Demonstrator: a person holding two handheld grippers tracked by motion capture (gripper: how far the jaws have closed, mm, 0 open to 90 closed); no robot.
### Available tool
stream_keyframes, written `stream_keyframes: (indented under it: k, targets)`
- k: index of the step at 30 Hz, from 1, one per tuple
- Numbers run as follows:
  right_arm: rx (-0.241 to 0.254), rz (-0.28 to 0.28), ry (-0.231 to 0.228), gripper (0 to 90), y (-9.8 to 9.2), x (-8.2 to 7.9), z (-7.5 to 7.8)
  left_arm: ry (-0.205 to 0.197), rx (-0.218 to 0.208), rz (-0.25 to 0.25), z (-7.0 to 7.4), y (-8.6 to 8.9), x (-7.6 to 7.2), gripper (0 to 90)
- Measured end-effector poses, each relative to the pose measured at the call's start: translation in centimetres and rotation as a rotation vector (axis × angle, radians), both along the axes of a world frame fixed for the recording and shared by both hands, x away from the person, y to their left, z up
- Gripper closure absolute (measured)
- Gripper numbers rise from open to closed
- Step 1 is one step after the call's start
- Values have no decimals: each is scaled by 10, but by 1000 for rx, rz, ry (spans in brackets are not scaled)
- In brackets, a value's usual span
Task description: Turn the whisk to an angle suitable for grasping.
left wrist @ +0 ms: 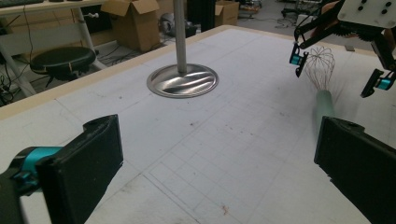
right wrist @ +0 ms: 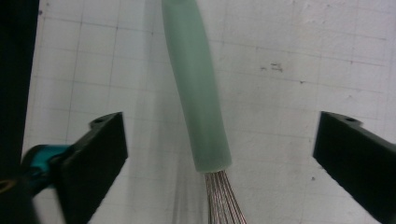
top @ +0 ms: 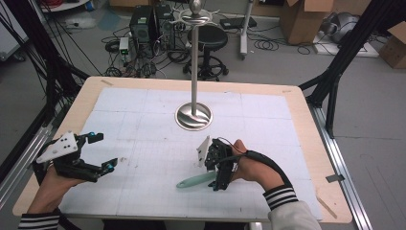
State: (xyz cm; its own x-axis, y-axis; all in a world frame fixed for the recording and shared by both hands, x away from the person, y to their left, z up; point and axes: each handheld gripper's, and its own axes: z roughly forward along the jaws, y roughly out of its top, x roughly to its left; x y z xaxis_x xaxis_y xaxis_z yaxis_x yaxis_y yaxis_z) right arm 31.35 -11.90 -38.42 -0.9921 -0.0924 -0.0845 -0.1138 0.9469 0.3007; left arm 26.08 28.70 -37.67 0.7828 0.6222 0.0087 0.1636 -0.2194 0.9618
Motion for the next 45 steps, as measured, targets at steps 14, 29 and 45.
stream_keyframes:
  k: [14, 29, 45]
  targets:
    - [-33, 50, 22, 158, 10, -1, -12, 3, 8, 1, -1, -1, 1, 17]
    - [-60, 95, 20, 311, 21, -1, -15, 3, 8, -1, -1, -1, 1, 17]
    - [-106, 133, 32, 531, 28, -3, -20, 8, 4, -3, -2, -2, 3, 17]
